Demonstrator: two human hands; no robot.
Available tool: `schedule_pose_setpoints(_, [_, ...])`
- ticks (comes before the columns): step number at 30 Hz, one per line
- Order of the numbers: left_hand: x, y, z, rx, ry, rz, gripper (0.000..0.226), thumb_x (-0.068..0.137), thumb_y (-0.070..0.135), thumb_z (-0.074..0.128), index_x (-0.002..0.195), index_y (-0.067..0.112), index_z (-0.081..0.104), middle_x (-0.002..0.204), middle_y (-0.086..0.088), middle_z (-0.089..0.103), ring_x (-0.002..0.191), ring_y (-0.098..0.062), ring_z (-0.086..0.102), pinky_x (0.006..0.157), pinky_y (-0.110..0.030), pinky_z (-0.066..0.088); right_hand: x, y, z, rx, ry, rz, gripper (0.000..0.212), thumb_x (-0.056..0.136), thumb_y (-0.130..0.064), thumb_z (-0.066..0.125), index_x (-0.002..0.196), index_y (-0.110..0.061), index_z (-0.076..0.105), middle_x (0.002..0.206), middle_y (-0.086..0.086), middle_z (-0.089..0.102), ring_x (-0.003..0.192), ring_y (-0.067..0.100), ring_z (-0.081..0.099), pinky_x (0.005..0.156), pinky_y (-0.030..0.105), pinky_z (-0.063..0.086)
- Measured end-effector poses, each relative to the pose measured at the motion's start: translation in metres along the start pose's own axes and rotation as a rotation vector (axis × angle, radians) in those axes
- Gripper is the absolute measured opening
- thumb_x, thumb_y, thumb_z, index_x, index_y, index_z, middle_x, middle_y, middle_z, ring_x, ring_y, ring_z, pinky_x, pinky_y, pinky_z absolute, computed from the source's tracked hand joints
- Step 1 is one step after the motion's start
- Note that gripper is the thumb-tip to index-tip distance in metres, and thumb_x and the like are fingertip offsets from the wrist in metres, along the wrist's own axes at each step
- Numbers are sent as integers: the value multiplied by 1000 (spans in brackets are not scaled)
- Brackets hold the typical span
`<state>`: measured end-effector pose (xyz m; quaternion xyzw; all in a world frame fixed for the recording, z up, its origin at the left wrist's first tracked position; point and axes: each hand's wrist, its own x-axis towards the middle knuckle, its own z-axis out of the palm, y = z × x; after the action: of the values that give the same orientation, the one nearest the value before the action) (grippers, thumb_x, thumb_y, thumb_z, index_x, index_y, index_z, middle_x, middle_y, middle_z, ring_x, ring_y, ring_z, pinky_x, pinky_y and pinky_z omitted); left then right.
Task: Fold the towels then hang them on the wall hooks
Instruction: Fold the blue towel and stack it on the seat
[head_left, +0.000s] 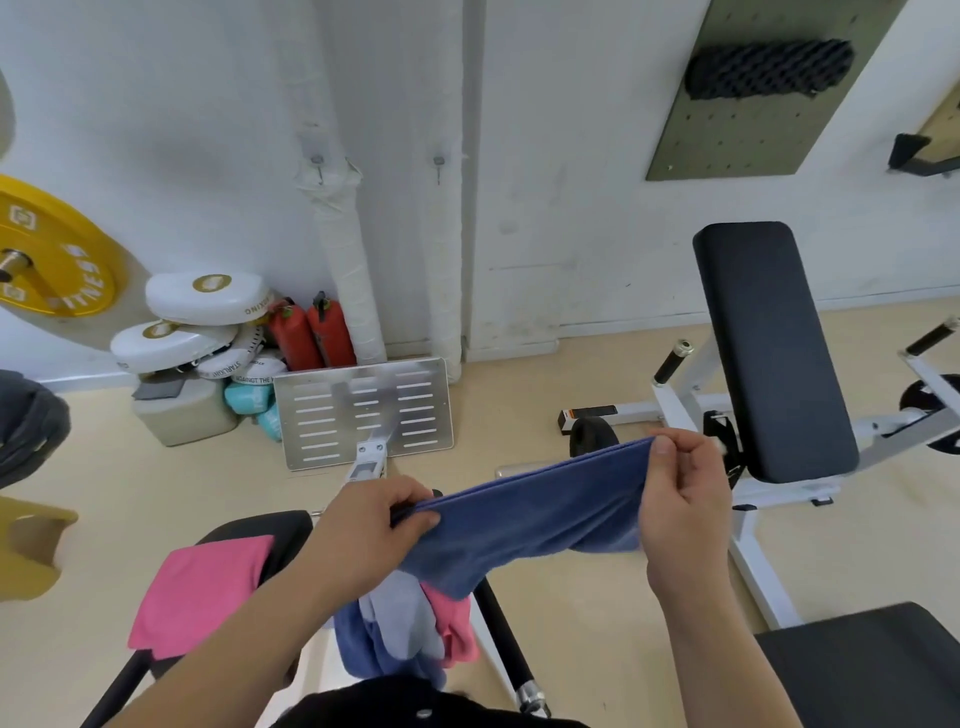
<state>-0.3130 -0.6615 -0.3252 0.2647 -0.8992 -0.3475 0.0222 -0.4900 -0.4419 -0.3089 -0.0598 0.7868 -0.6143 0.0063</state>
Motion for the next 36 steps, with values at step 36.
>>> schedule_pose_setpoints(36, [-53, -59, -108, -965, 735, -536, 20, 91, 28, 76, 77, 14, 77, 80, -6, 76, 80, -23, 64, 74, -40, 49, 10, -37, 131, 27, -474, 210, 19, 106, -31, 52, 106, -18, 65, 108, 10, 72, 102, 32, 69, 88, 56, 60])
